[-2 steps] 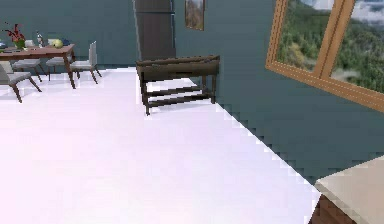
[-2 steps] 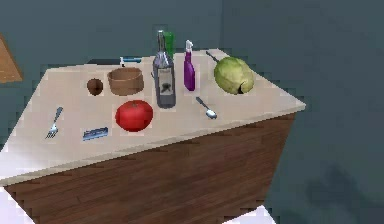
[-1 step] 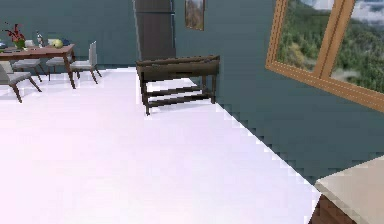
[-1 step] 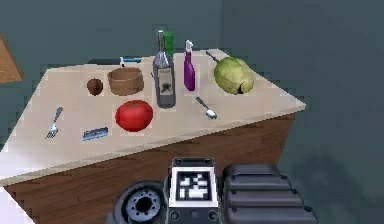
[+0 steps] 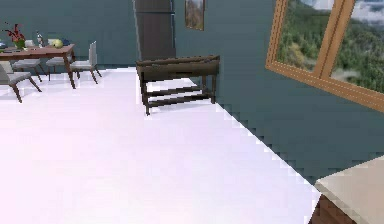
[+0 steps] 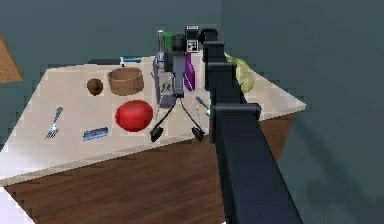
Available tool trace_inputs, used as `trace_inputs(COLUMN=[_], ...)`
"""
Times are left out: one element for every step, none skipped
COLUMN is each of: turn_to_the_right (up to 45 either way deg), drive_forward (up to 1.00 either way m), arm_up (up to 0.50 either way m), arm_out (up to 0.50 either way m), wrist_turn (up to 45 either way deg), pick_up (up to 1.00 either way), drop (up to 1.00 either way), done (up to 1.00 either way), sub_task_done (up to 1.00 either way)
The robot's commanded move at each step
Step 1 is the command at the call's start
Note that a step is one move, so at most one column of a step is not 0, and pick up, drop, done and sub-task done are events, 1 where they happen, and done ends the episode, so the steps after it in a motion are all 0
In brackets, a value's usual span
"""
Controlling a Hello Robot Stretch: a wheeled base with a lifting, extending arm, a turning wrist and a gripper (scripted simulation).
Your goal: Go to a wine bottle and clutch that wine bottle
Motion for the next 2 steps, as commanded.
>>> trace_inputs(turn_to_the_right=[0.0,0.0], drive_forward=[0.0,0.0], arm_up=[0.0,0.0], arm_out=[0.0,0.0], wrist_turn=[45.0,45.0], pick_up=[0.0,0.0], drop=[0.0,0.0], done=[0.0,0.0], sub_task_done=[0.0,0.0])
